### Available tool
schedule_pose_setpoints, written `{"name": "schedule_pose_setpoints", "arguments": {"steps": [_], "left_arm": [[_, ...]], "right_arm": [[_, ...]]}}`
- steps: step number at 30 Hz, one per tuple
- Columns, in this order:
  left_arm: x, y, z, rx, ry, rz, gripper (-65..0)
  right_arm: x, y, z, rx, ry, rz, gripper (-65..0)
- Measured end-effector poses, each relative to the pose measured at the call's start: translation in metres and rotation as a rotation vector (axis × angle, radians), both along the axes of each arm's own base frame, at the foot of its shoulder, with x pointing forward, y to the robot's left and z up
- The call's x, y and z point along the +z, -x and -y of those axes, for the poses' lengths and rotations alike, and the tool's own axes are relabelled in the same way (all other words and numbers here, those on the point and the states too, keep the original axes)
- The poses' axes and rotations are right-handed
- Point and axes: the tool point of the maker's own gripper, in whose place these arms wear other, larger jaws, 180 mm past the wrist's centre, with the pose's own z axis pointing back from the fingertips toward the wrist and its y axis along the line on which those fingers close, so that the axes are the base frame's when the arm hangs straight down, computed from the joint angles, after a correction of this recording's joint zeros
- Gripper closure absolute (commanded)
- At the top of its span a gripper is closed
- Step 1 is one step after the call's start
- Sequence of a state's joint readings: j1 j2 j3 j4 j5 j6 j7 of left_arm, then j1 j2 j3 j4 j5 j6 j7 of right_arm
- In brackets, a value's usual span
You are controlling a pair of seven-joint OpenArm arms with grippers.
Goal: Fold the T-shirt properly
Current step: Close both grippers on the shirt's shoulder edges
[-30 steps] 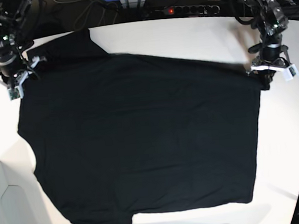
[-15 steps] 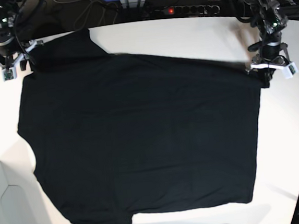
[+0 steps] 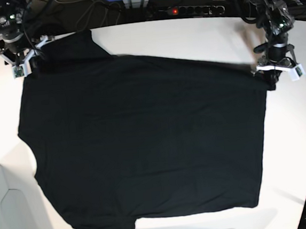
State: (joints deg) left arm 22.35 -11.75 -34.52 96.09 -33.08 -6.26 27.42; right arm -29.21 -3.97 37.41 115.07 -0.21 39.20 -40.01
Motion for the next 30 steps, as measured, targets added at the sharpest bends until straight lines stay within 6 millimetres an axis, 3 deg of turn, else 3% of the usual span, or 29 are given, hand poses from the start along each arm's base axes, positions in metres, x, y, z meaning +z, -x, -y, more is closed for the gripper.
{"name": "schedule_pose_setpoints", "arguments": {"steps": [12, 16, 21, 30], "left_arm": [[0.000, 0.000, 0.000, 0.000, 0.000, 0.000, -0.1], [0.000, 0.000, 0.000, 0.000, 0.000, 0.000, -0.1], [0.000, 0.000, 0.000, 0.000, 0.000, -0.001, -0.1], [0.000, 0.000, 0.000, 0.000, 0.000, -0.001, -0.1]], "right_arm": [[-0.001, 0.006, -0.004, 0.013, -0.001, -0.014, -24.1], [-0.004, 0.004, -0.020, 0.053, -0.033, -0.017, -24.0], [-0.006, 0.005, -0.024, 0.067, -0.036, -0.024, -24.0], [0.002, -0.015, -0.022, 0.062, -0.030, 0.030, -24.0]]}}
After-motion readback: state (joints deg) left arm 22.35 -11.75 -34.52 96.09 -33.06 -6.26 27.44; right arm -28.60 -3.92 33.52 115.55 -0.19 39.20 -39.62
